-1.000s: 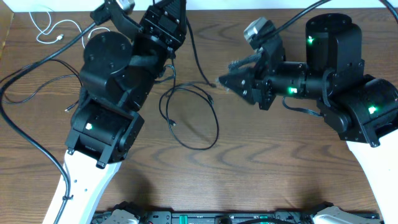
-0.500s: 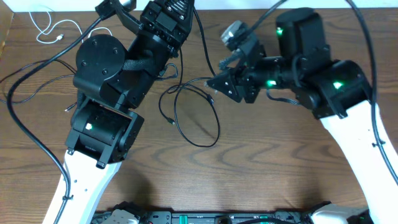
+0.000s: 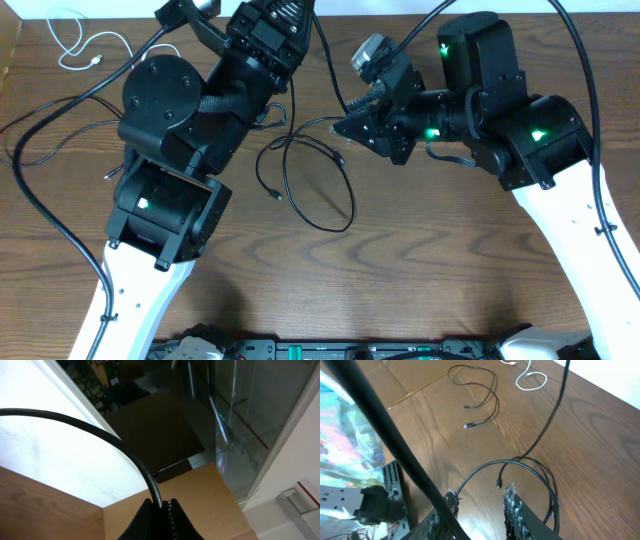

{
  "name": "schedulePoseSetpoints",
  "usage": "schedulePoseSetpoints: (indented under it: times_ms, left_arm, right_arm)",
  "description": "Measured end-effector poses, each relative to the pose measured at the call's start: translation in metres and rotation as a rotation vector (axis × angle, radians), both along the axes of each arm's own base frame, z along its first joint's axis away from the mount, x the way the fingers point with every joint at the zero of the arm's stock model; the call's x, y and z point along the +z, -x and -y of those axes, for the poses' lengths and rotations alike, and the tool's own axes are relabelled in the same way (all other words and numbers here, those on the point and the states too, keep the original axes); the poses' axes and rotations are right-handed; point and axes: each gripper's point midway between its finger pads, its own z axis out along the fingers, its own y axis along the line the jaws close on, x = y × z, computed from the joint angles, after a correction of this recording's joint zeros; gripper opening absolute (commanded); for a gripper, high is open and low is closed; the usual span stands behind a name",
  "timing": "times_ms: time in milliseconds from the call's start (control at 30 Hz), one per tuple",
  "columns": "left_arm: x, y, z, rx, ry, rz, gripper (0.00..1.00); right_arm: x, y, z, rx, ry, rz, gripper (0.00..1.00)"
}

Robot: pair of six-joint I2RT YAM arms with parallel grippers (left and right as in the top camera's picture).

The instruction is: Untangle cables

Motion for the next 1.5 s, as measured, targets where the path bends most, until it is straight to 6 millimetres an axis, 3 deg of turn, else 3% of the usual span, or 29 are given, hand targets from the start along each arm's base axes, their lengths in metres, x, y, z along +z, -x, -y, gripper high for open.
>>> schedulePoseSetpoints:
  times_ms: [167, 367, 633, 833, 1133, 1500]
  left_arm:
    - [-0.001, 0.000, 0.000, 0.001, -0.005, -0.004, 0.08]
    - [-0.002, -0.001, 0.000, 0.004, -0.005, -0.005, 0.08]
    - [-0.002, -0.001, 0.000, 0.004, -0.006, -0.005, 0.08]
    - [-0.002, -0.001, -0.001, 0.005, -0.006, -0.007, 0.08]
    - [-0.002, -0.001, -0.001, 0.008, -0.006, -0.007, 0.08]
    - [-0.002, -0.001, -0.001, 0.008, -0.006, -0.007, 0.08]
  right_arm:
    - [0.000, -0.001, 0.002, -0.013, 0.012, 0.012, 0.12]
    - [-0.002, 0.003, 0.006, -0.018, 0.024, -0.003, 0.04]
    - [-0.003, 0.001, 0.006, -0.025, 0.030, -0.001, 0.04]
    - [-0.005, -0.001, 0.009, -0.041, 0.045, 0.000, 0.14]
    - [-0.002, 0.001, 0.014, -0.061, 0.055, 0.016, 0.11]
    - [0.004, 0.004, 0.016, -0.063, 0.049, 0.029, 0.14]
